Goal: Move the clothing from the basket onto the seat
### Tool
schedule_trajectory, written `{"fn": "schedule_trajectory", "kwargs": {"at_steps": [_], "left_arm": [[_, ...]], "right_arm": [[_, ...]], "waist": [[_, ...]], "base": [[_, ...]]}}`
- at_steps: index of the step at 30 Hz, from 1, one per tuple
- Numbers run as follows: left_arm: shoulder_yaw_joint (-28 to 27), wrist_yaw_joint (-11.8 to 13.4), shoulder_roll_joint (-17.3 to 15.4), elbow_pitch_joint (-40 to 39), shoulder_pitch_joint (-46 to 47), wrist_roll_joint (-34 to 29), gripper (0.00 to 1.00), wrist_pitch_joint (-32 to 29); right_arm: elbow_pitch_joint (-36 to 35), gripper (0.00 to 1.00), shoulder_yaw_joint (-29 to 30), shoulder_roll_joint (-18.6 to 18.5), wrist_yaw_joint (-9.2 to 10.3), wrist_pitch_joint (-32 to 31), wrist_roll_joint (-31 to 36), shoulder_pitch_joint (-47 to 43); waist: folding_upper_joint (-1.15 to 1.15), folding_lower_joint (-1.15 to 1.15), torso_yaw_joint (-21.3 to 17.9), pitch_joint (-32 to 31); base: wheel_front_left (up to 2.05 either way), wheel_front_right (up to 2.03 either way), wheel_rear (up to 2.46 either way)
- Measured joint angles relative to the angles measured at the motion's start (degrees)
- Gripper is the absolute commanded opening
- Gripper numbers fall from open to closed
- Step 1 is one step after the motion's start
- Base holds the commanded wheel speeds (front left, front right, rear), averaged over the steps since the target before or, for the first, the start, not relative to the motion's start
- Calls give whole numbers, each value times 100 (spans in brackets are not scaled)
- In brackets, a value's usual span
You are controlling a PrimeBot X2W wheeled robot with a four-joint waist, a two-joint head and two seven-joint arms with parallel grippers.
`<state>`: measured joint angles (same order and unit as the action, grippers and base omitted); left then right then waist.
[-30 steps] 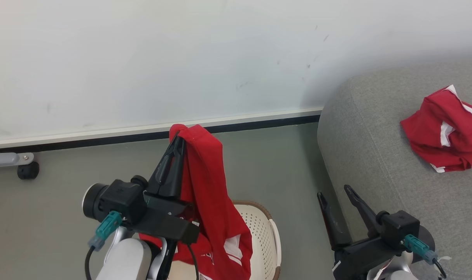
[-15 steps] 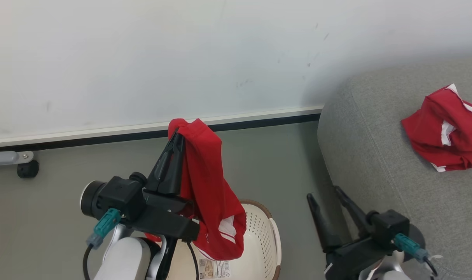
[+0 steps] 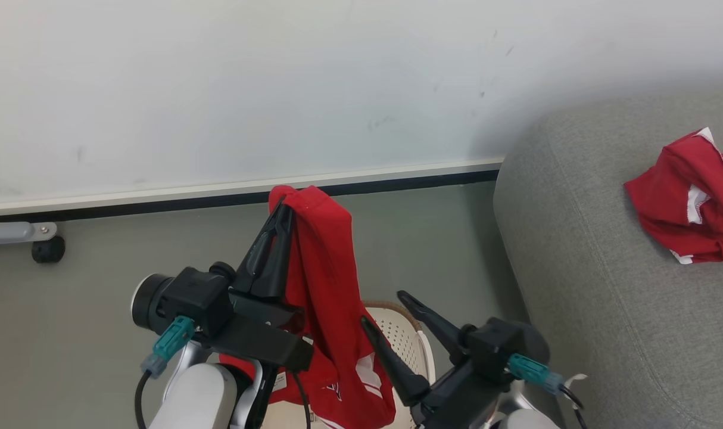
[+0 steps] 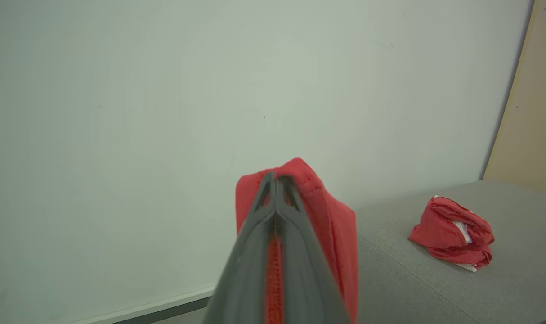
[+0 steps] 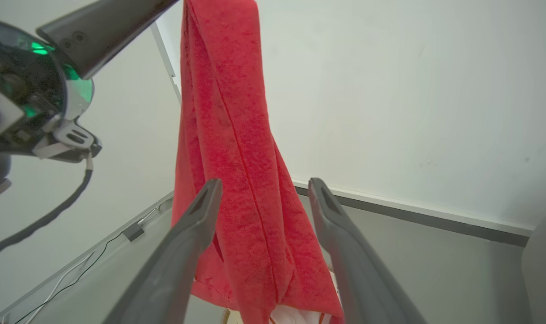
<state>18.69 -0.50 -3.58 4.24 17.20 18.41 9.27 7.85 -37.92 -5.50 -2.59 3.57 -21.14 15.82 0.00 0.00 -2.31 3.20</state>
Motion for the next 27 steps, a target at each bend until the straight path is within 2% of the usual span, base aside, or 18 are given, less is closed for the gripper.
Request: {"fn": "schedule_trajectory", "kwargs": {"at_steps": [10, 22, 27], "left_arm": [[73, 0, 10, -78, 46, 0, 0, -70], [225, -5, 18, -154, 157, 0, 0, -111], [286, -10, 22, -170, 197, 0, 0, -111]], "right_arm": [[649, 100, -336, 107, -198, -111, -1, 714], [1630, 100, -665, 163, -299, -132, -68, 1608], [1705, 100, -990, 158, -304, -37, -299, 1858]], "waist": [[0, 0, 82, 97], [0, 0, 188, 196], [0, 0, 224, 213]], "base": [[0, 0, 0], [0, 0, 0], [0, 0, 0]]}}
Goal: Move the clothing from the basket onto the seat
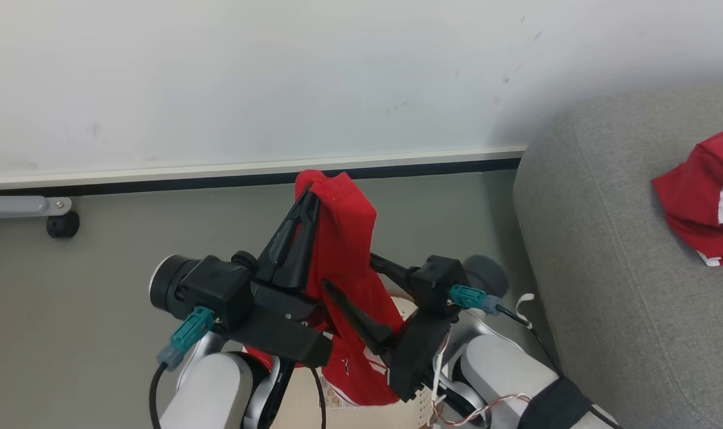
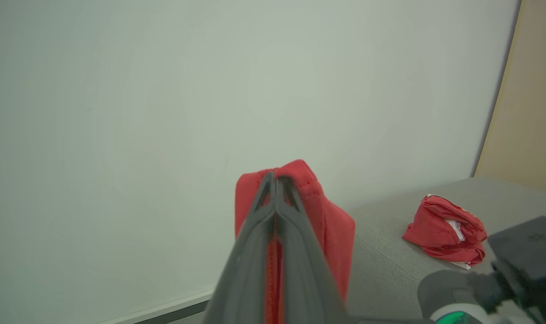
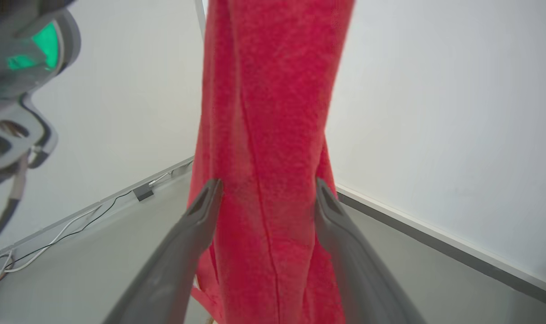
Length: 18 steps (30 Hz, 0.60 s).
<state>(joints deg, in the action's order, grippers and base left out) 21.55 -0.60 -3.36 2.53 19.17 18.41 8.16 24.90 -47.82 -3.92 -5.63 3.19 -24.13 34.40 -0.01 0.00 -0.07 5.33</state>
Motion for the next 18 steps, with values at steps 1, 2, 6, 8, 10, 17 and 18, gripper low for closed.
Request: {"fn": "schedule_trajectory", "kwargs": {"at_steps": [1, 2, 6, 8, 10, 17, 18], "left_arm": [[15, -21, -1, -9, 25, 0, 0, 0], [29, -42, -1, -18, 43, 1, 0, 0], [78, -42, 3, -24, 54, 1, 0, 0], [87, -42, 3, -24, 55, 2, 0, 0], [97, -42, 4, -24, 55, 4, 0, 0], [103, -42, 4, -32, 57, 15, 0, 1], [103, -42, 4, -38, 57, 15, 0, 1]], "right_arm": [[1, 100, -88, 3, 0, 29, -92, 62], [7, 100, -157, 9, 7, 60, -156, 120], [109, 0, -335, 8, 74, 171, -397, 309], [162, 0, -431, 7, 112, 222, -513, 354], [215, 0, -513, 8, 119, 255, -586, 391], [374, 0, -708, 8, 211, 410, -884, 532], [390, 0, -719, 8, 213, 457, -923, 549]], "waist": [[0, 0, 11, 4], [0, 0, 22, 7], [0, 0, 59, 19], [0, 0, 72, 23], [0, 0, 78, 27], [0, 0, 79, 35], [0, 0, 78, 38]], "base": [[0, 0, 0], [0, 0, 0], [0, 0, 0], [0, 0, 0], [0, 0, 0], [0, 0, 0], [0, 0, 0]]}}
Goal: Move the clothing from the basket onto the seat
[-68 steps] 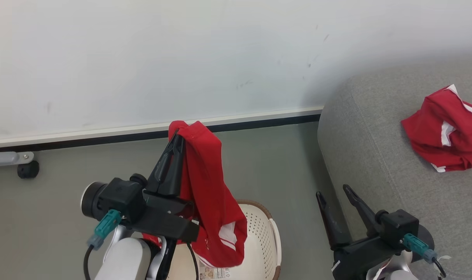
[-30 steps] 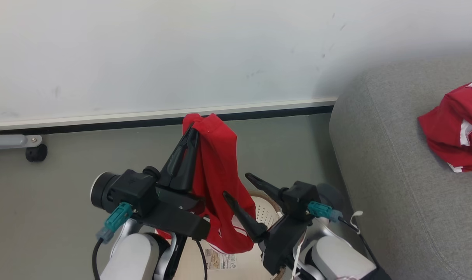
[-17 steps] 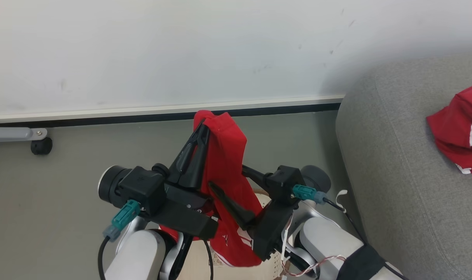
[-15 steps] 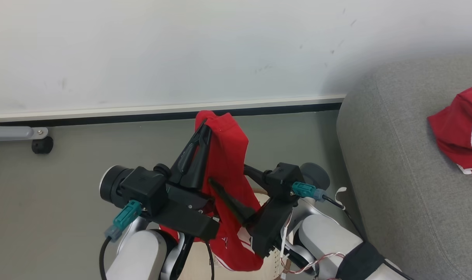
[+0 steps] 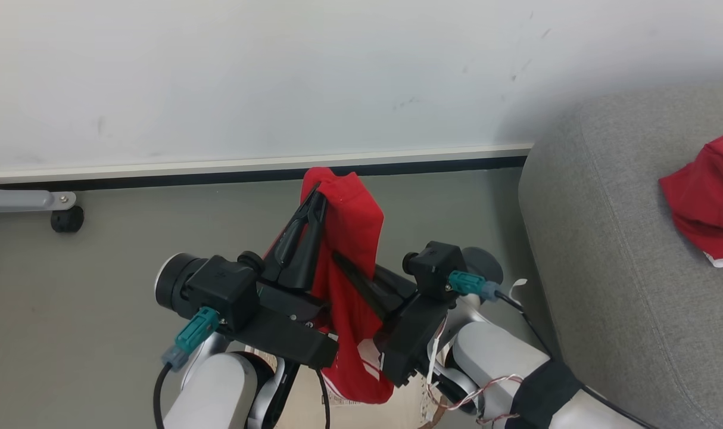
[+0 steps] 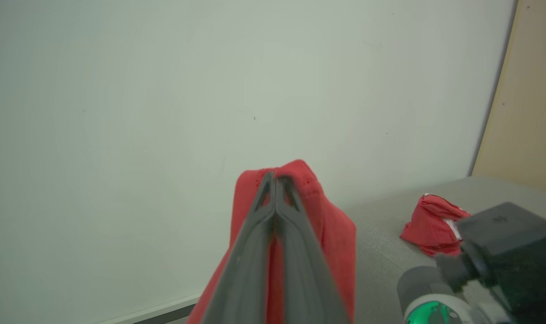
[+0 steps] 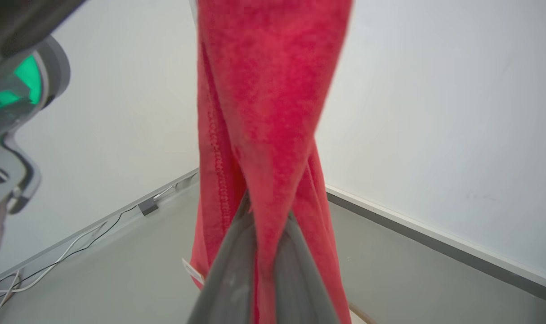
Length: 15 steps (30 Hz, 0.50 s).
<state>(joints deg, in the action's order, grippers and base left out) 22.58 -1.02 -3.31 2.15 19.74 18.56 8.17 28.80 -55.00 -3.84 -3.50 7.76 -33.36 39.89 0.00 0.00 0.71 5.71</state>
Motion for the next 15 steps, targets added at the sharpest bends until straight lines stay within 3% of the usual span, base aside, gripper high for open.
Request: {"fn": "schedule_trajectory", "kwargs": {"at_steps": [5, 7, 8, 10, 11, 15], "left_arm": [[16, -1, -3, -26, 1, 1, 0, -2], [44, -51, -13, -30, 0, 1, 15, -34], [52, -51, -14, -30, 0, 1, 27, -35], [56, -51, -46, -56, -14, 1, 79, -60], [70, -53, -58, -55, -20, 1, 100, -78], [189, -59, -57, -55, -29, -3, 100, -104]], "right_arm": [[140, 0, 24, 1, 26, 193, -121, 121], [208, 0, 79, 0, 47, 259, -171, 182], [253, 0, 119, 1, 47, 299, -205, 221], [314, 0, 151, -4, 47, 342, -236, 310], [358, 0, 201, 4, 47, 366, -245, 350], [553, 0, 358, 4, 47, 450, -246, 451]], "waist": [[0, 0, -11, 12], [0, 0, -22, 17], [0, 0, -29, 20], [0, 0, -49, 25], [0, 0, -64, 29], [0, 0, -103, 39]], "base": [[0, 0, 0], [0, 0, 0], [0, 0, 0], [0, 0, 0], [0, 0, 0], [0, 0, 0]]}}
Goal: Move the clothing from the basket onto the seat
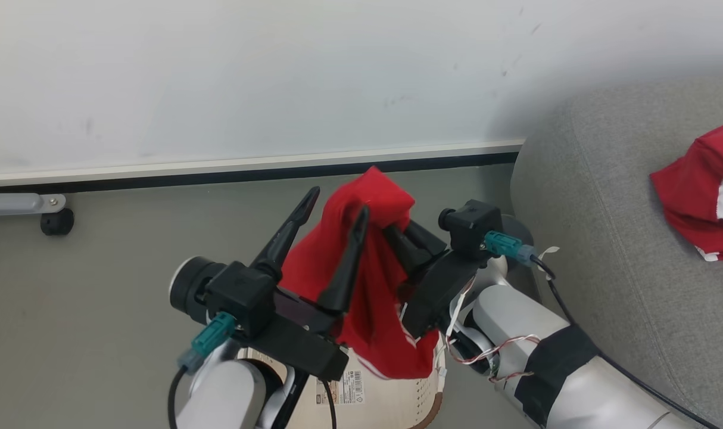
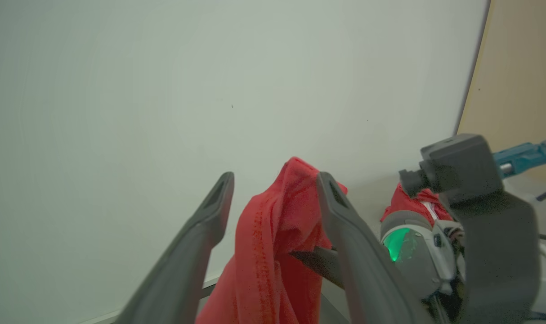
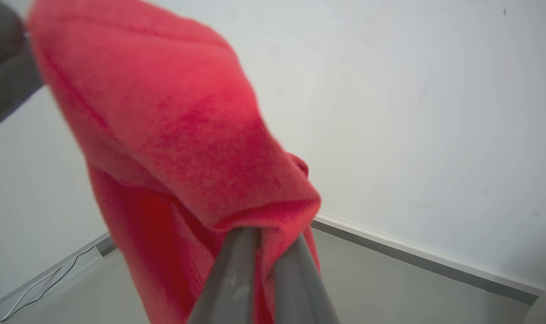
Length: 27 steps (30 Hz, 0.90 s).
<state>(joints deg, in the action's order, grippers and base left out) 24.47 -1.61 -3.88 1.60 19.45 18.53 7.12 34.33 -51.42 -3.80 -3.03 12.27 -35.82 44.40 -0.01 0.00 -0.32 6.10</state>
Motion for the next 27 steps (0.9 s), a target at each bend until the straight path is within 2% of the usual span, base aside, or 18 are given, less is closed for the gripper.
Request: {"fn": "schedule_trajectory", "kwargs": {"at_steps": [15, 27], "left_arm": [[617, -193, -132, 94, -513, -159, 100, -278], [710, -192, -333, 32, -671, -258, 100, -393]], "right_arm": [[524, 0, 534, -134, 0, 151, -99, 227], [635, 0, 846, -324, 29, 196, -104, 445]], "waist": [[0, 0, -157, 18], [0, 0, -462, 169]], "base": [[0, 0, 0], [0, 0, 0]]}}
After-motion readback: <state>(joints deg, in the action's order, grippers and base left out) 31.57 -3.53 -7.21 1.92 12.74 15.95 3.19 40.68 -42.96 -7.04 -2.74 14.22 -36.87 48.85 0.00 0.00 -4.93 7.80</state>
